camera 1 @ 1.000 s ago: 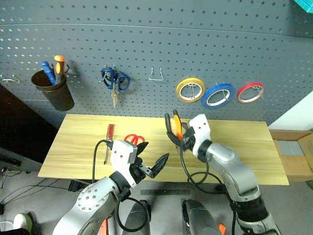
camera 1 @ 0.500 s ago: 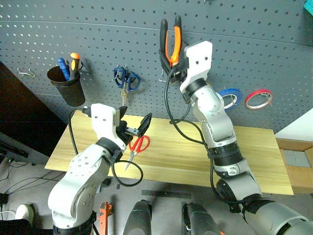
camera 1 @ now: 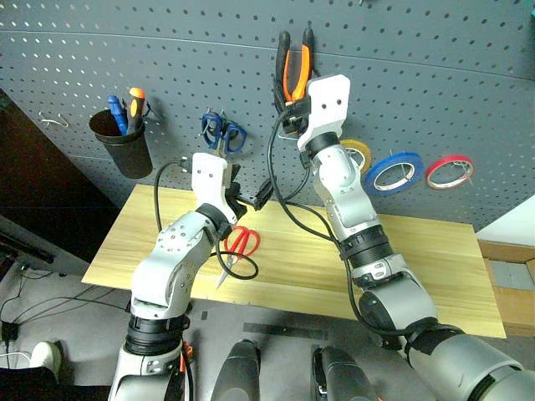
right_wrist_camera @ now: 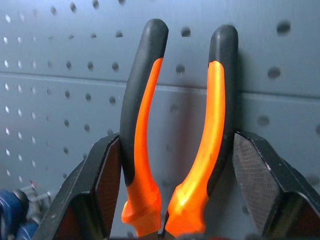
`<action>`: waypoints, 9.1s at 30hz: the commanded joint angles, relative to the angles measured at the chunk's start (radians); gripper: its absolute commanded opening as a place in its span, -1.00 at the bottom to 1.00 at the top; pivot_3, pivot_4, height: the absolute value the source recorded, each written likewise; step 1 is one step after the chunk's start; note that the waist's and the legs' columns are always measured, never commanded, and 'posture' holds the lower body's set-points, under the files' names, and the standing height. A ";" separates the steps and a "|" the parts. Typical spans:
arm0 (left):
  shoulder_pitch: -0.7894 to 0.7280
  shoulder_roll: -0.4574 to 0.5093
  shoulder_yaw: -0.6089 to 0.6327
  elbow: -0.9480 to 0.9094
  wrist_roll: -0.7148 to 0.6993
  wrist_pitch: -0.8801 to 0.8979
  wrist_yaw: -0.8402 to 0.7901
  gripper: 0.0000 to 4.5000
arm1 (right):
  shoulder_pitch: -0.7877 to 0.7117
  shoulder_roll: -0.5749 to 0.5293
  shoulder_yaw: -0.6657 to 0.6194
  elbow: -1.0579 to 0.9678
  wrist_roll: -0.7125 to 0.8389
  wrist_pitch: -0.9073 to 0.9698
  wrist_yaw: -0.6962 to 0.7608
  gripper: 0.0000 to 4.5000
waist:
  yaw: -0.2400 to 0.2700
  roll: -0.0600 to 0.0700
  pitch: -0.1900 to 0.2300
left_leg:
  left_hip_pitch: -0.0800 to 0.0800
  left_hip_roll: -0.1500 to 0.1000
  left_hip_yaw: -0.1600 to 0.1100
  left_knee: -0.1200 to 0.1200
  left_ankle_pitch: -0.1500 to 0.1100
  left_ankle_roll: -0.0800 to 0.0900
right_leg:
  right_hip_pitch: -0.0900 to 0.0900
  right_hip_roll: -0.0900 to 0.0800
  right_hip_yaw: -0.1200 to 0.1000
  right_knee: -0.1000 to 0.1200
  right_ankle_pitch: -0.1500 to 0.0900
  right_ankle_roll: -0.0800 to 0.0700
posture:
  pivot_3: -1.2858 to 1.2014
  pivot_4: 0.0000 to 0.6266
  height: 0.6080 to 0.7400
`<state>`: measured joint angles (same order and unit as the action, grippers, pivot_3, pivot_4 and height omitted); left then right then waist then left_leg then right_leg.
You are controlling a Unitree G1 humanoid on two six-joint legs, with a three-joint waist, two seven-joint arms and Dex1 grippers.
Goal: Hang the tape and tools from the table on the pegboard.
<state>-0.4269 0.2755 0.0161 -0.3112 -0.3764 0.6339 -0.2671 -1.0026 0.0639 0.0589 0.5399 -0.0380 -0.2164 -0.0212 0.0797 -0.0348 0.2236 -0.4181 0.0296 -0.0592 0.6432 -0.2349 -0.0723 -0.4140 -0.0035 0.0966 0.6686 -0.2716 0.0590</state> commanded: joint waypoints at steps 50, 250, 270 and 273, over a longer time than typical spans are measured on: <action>0.244 0.049 -0.023 0.319 0.200 0.016 0.035 1.00 | 0.732 -0.471 0.361 -0.806 0.177 0.510 0.837 0.98 | -0.070 0.003 0.030 | 0.012 0.001 -0.002 0.002 0.001 0.002 | 0.008 0.001 0.000 0.010 -0.008 0.001 | 0.13 -0.08 1.00; -0.192 0.279 0.271 0.299 0.532 -0.532 0.298 -0.66 | 0.403 0.048 0.078 -0.810 0.530 0.642 0.508 1.00 | -0.008 -0.006 -0.025 | 0.005 -0.001 -0.027 -0.004 0.019 -0.010 | 0.009 -0.009 -0.049 0.009 0.002 -0.015 | 0.22 -0.65 1.00; -0.744 0.387 0.189 1.301 0.519 -1.031 0.316 -0.66 | 0.316 0.079 0.085 -0.672 0.440 0.518 0.414 1.00 | -0.026 -0.005 -0.023 | 0.000 0.001 -0.028 -0.015 0.020 -0.012 | -0.001 -0.007 -0.052 0.010 0.002 -0.017 | 0.18 -0.38 1.00; -0.719 0.387 0.185 1.321 0.511 -1.043 0.313 -0.66 | 0.320 0.071 0.084 -0.666 0.437 0.520 0.408 1.00 | -0.028 -0.004 -0.018 | 0.001 0.001 -0.028 -0.015 0.020 -0.012 | 0.000 -0.007 -0.052 0.011 0.002 -0.017 | 0.19 -0.30 1.00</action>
<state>-1.1369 0.6380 0.2024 1.0243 0.1414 -0.3793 0.0375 -0.6555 0.1271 0.1481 -0.1113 0.4052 0.3204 0.3903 0.0515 -0.0387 0.2056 -0.4175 0.0303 -0.0869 0.6283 -0.2150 -0.0838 -0.4144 -0.0110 0.0444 0.6796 -0.2700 0.0417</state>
